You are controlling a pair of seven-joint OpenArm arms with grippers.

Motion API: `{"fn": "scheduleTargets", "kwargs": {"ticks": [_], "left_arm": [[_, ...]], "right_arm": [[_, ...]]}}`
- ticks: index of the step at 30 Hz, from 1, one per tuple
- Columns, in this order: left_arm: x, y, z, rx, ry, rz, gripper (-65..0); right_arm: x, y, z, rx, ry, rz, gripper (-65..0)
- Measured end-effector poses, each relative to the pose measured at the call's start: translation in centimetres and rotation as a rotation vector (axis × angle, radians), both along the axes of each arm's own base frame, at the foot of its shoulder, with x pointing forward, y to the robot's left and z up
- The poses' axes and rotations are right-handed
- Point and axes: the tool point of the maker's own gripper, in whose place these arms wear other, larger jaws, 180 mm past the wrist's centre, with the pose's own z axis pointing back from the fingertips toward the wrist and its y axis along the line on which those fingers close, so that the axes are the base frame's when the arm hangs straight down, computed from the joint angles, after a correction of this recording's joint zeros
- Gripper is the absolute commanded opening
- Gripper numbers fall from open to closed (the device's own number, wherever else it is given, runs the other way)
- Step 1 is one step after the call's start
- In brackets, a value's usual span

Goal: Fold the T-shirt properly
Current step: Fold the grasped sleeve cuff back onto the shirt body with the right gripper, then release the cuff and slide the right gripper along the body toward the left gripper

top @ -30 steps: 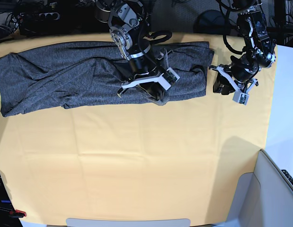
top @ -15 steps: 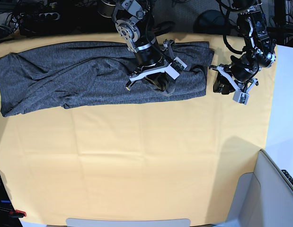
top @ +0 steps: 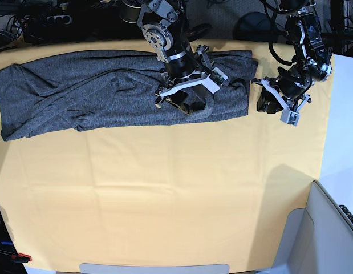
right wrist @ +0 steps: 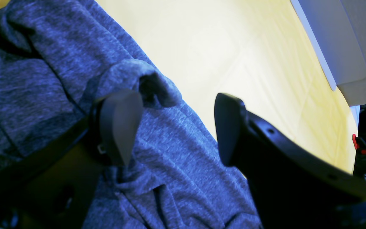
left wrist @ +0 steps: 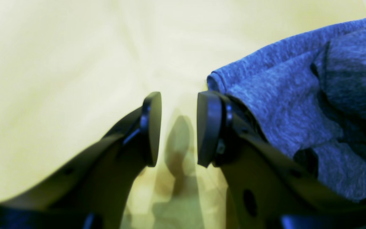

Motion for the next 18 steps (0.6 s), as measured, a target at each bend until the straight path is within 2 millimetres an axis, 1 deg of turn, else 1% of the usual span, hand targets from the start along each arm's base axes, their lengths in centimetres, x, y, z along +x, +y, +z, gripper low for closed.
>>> {"fn": "scheduleTargets", "kwargs": {"ticks": [5,8,9,12,14,15,18], "left_arm": [[0.0,0.0,0.0,0.000,-0.001,0.001,-46.3],[0.0,0.0,0.0,0.000,-0.001,0.001,-46.3],[0.0,0.0,0.0,0.000,0.000,0.001,-46.3],[0.0,0.0,0.0,0.000,-0.001,0.000,-46.3],[-0.1,0.0,-0.1,0.000,0.002,0.001,-46.3],[-0.1,0.0,0.0,-0.001,0.001,0.001,-46.3],[-0.1,0.0,-0.1,-0.001,0.001,0.000,-46.3]], "right_arm": [[-0.2,0.4,-0.2,0.020,0.022,0.011,-25.9],[0.4,0.1,0.1,0.044,0.029,-0.019,-25.9],[0.9,-0.2,0.5,0.062,0.026,-0.045,-26.0],[3.0,-1.2,2.7,0.152,-0.040,-0.133,-27.1],[4.1,-2.4,3.7,0.197,-0.090,-0.211,-31.4],[4.4,-2.6,4.2,0.229,-0.115,-0.232,-34.2],[5.0,-2.9,5.5,0.328,-0.146,-0.327,-45.7]]}}
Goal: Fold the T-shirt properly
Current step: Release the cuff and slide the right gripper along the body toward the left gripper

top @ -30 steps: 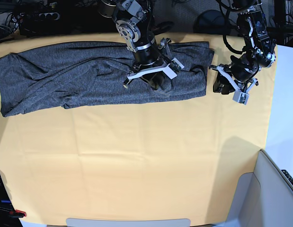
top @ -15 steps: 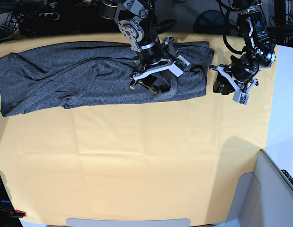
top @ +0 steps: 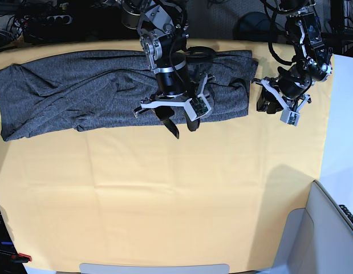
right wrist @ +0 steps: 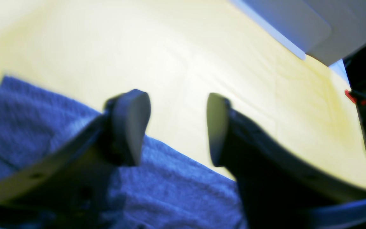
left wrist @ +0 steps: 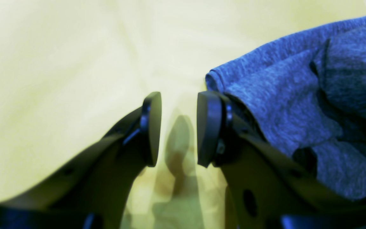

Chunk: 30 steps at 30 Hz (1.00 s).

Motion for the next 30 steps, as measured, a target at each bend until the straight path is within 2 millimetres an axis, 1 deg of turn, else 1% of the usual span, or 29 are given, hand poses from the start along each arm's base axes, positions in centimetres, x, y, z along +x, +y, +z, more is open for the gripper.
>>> {"fn": "scheduleTargets", "kwargs": {"ticks": [2,3,4,5,6,8,12,15,19,21,24,26,28,30], "left_arm": [[0.0,0.0,0.0,0.000,0.000,0.000,-46.3],[0.0,0.0,0.0,0.001,0.000,0.001,-46.3],[0.0,0.0,0.0,0.000,0.000,0.001,-46.3],[0.0,0.0,0.0,0.000,0.001,0.000,-46.3],[0.0,0.0,0.0,0.000,0.001,0.000,-46.3],[0.0,0.0,0.0,0.000,0.000,0.000,-46.3],[0.0,0.0,0.0,0.001,0.002,0.001,-46.3],[0.0,-0.1,-0.1,-0.004,0.000,0.002,-46.3],[-0.4,0.0,-1.1,-0.016,0.034,0.010,-46.3],[-0.6,0.1,-1.4,-0.015,0.043,0.011,-46.3],[-0.4,0.0,-1.2,-0.018,0.037,0.010,-46.3],[-0.4,0.0,-1.2,-0.018,0.035,0.011,-46.3],[-0.4,0.0,-1.2,-0.019,0.034,0.011,-46.3],[-0.4,0.0,-1.3,-0.019,0.037,0.011,-46.3]], "right_arm": [[0.8,-0.7,0.7,0.041,-0.021,-0.062,-53.4],[1.4,-1.3,0.7,0.046,-0.031,-0.100,-57.0],[1.9,-2.0,0.1,0.039,-0.016,-0.136,-59.8],[2.0,-2.8,-1.3,0.020,0.033,-0.174,-61.4],[1.7,-3.5,-3.2,0.009,0.125,-0.222,-62.5],[1.2,-4.2,-5.6,-0.012,0.233,-0.276,-63.5],[0.5,-4.1,-7.9,-0.052,0.305,-0.273,-64.4],[-0.2,-3.9,-8.3,-0.060,0.312,-0.269,-64.4],[-1.7,-2.4,-9.3,-0.079,0.384,-0.230,-64.4],[-2.3,-1.1,-9.7,-0.057,0.419,-0.192,-64.4],[-2.3,0.8,-9.3,-0.013,0.433,-0.132,-64.4],[-2.1,1.8,-9.4,-0.001,0.439,-0.100,-64.4],[-2.1,3.0,-9.7,0.001,0.456,-0.056,-64.4],[-2.6,4.5,-10.1,0.002,0.478,0.003,-64.4]]}}
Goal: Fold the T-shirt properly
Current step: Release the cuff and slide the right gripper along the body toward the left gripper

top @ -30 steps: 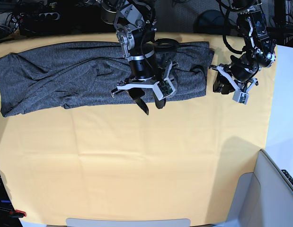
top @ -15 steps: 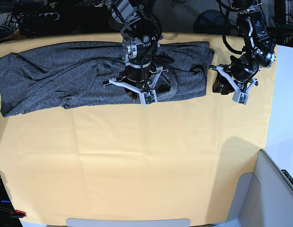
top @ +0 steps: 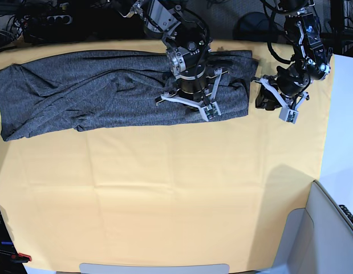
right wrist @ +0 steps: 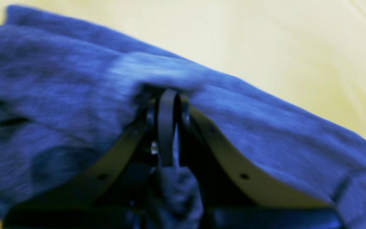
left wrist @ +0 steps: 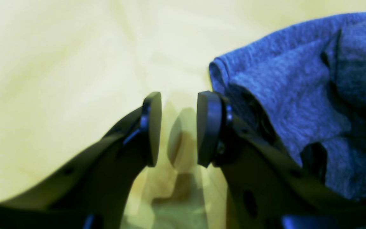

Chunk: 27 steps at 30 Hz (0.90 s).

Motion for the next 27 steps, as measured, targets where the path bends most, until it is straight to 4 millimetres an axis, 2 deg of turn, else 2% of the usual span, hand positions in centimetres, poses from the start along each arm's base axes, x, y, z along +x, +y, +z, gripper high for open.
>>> {"fn": "scheduleTargets", "kwargs": {"ticks": [6,8,10,21,23,25,27], "left_arm": [[0.0,0.0,0.0,-0.001,0.000,0.000,-46.3],[0.0,0.0,0.0,0.000,-0.002,0.000,-46.3],[0.0,0.0,0.0,0.000,-0.001,0.000,-46.3],[0.0,0.0,0.0,0.000,-0.001,0.000,-46.3],[0.0,0.1,0.0,0.001,-0.002,0.000,-46.3],[0.0,0.1,0.1,0.004,-0.001,0.000,-46.3],[0.0,0.2,0.1,0.005,-0.001,0.000,-46.3]], "right_arm": [[-2.2,4.6,-0.6,0.026,0.048,0.173,-64.4],[-3.3,6.7,-0.4,0.063,0.077,0.246,-64.4],[-3.8,7.9,0.1,0.082,0.082,0.287,-64.4],[-3.9,8.0,0.4,0.089,0.079,0.287,-64.4],[-3.5,7.8,1.3,0.108,0.060,0.277,-64.4],[-2.5,7.3,3.1,0.141,0.012,0.255,-64.4],[-0.8,5.8,5.1,0.165,-0.057,0.187,-64.4]]}}
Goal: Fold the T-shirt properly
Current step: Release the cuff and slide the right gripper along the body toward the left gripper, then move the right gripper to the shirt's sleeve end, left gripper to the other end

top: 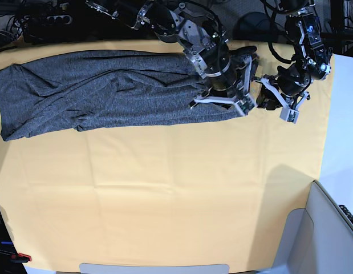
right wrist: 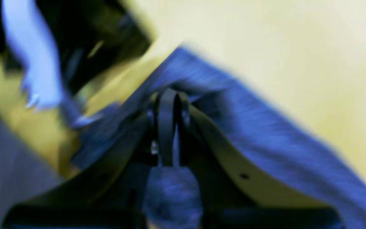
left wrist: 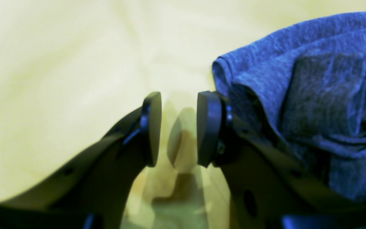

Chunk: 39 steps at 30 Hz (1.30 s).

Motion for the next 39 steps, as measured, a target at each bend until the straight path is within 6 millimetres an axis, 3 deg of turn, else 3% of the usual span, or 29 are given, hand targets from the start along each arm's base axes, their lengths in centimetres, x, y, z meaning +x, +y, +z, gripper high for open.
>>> {"fn": "scheduleTargets", "kwargs": {"ticks": [5,8,11,15,18,21,27,31,36,39], "left_arm": [[-0.1,0.1,-0.4,-0.006,0.008,0.006,-46.3],[-0.6,1.2,-1.2,0.000,0.041,0.012,-45.7],[-0.7,2.1,-1.2,0.022,0.051,0.012,-41.9],[-2.6,2.4,-1.7,0.028,0.086,-0.001,-38.1],[-3.9,2.1,-1.4,0.030,0.130,-0.039,-38.0],[-5.4,1.1,-0.9,0.042,0.186,-0.166,-38.0],[-5.8,1.0,-0.1,-0.004,0.226,-0.160,-38.0],[-5.3,1.3,-1.1,-0.040,0.252,-0.139,-38.0],[-4.1,1.0,-1.7,-0.124,0.256,-0.125,-38.0],[-3.4,0.3,-1.6,-0.142,0.255,-0.141,-38.0]], "right_arm": [[2.6,-5.4,3.0,0.043,-0.080,-0.207,-64.4],[4.5,-9.0,4.2,0.038,-0.129,-0.330,-64.4],[5.5,-12.6,3.5,0.015,-0.117,-0.445,-64.3],[5.6,-17.5,1.5,-0.030,-0.061,-0.593,-64.1],[6.0,-20.5,1.7,-0.025,-0.066,-0.682,-64.1],[5.9,-23.4,2.2,-0.027,-0.082,-0.765,-64.1],[6.1,-28.4,3.8,-0.045,-0.233,-0.853,-64.1],[4.6,-31.8,2.4,-0.049,-0.205,-0.940,-62.0],[3.3,-33.7,-0.5,0.167,0.011,-0.990,-48.0],[2.2,-37.4,-0.7,0.259,0.042,-1.082,-45.7]]}}
